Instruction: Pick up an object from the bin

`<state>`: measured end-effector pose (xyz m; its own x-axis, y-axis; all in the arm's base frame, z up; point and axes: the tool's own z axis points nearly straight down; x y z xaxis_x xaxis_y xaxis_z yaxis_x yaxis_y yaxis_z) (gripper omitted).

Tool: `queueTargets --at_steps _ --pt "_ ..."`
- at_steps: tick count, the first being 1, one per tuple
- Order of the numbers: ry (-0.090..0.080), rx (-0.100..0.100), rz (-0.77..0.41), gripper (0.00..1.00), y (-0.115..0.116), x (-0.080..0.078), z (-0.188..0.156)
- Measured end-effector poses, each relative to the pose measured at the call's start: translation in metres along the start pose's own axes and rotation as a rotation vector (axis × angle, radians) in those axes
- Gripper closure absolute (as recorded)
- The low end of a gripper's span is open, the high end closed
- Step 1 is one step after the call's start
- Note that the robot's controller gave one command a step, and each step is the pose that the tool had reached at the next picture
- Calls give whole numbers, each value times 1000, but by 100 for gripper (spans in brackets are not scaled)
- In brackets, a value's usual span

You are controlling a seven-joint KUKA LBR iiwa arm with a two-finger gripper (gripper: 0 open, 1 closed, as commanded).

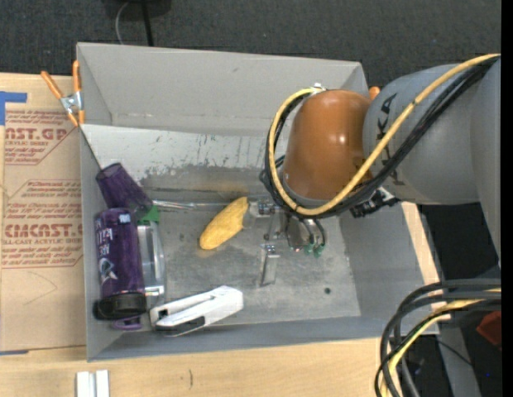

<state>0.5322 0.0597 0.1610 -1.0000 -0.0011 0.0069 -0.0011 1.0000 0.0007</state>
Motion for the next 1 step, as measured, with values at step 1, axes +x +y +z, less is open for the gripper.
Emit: queueTargets --at_steps 1 --pt "-7 -1 1 0 0 -2 -4"
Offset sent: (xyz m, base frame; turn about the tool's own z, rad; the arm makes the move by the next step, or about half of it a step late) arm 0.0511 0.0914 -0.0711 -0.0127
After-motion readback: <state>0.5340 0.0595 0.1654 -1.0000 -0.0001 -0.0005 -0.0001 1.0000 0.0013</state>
